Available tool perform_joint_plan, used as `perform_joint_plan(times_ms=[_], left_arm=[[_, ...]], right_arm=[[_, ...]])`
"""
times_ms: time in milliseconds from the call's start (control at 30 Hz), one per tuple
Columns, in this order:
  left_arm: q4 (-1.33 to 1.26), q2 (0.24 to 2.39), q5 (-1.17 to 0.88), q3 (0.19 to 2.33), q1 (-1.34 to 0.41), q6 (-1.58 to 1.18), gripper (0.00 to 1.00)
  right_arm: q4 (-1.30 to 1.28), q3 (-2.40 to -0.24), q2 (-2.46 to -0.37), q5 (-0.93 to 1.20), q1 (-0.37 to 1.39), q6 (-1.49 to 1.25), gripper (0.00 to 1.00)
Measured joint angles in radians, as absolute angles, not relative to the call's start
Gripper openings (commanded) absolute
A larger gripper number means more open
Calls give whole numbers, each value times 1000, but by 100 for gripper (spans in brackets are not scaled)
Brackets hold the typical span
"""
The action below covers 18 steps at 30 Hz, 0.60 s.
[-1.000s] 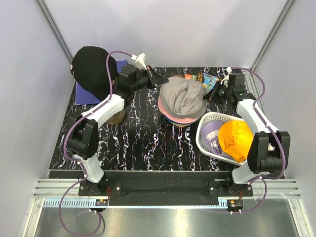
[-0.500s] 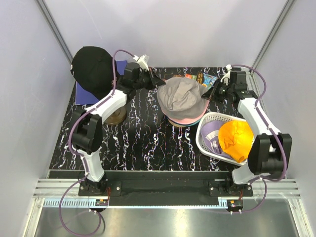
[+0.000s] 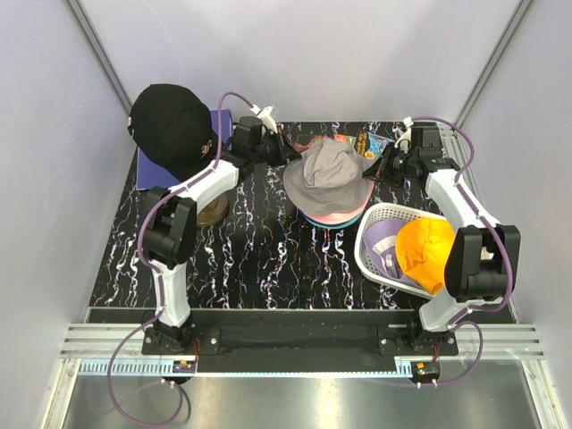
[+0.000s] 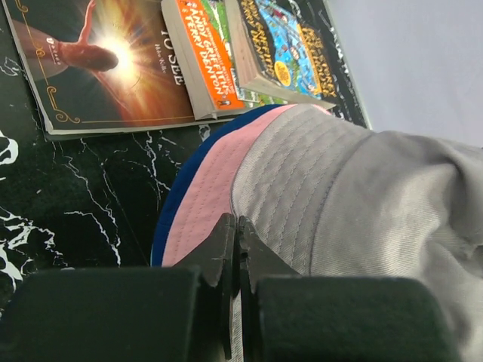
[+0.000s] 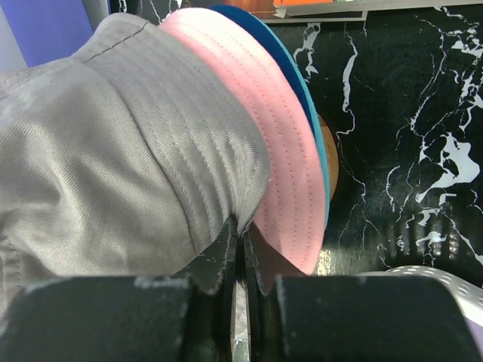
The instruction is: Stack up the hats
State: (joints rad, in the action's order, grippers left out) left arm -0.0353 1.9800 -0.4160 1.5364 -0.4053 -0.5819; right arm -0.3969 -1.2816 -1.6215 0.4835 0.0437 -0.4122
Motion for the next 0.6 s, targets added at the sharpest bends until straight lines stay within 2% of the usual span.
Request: perform_joint_plan(times_ms=[600], left_arm=[[-63, 2014, -338, 1464, -449, -519, 0]], right_arm=[[-413, -1266, -1668, 470, 44, -375, 0]])
